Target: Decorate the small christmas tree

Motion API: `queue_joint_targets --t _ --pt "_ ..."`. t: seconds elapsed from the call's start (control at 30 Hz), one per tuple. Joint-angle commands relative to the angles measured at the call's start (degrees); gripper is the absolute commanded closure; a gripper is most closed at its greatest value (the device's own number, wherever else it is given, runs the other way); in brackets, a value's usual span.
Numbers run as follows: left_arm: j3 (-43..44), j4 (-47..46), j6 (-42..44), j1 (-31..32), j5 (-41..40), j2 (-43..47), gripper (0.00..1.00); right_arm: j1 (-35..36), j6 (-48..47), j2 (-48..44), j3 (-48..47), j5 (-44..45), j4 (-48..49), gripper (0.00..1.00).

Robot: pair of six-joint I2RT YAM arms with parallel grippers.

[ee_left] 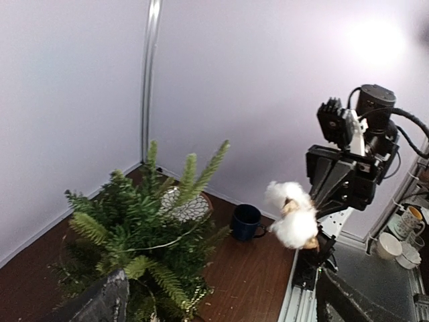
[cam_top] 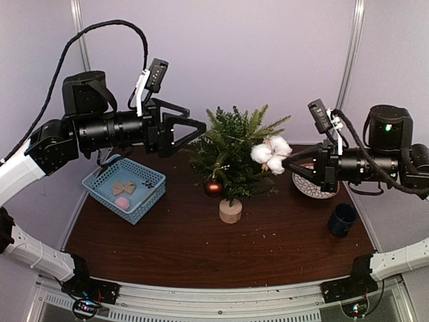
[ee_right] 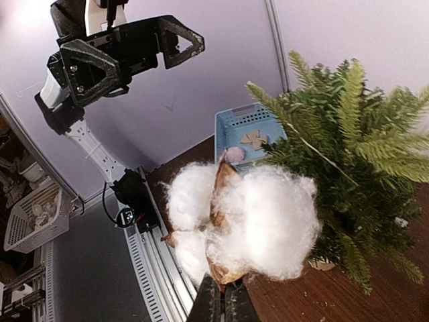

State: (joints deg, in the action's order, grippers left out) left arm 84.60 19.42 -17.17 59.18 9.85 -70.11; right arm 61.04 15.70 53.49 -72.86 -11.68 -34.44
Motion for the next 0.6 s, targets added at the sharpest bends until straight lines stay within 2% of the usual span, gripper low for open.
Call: queue_joint_targets --t 0.0,0.23,0.47,0.57 --pt "-2.41 -2.71 -4.56 -3.24 -3.45 1.57 0.03 -2.47 2.28 -3.27 -0.08 8.07 -8.62 1.0" --pt "-5.22 -2.9 -7.39 -7.68 -4.52 3.4 0.02 -10.64 2.98 -0.44 -3.2 10.93 -16.54 1.0" --pt "-6.37 -1.19 -7.61 -9.56 -8.77 5.15 0.03 -19.86 4.15 4.77 -4.13 7.03 -14.57 1.0" --pt "-6.08 1.46 -7.62 -10.31 -13.02 5.47 0.02 -22.45 3.28 7.76 -5.46 5.96 -14.16 1.0"
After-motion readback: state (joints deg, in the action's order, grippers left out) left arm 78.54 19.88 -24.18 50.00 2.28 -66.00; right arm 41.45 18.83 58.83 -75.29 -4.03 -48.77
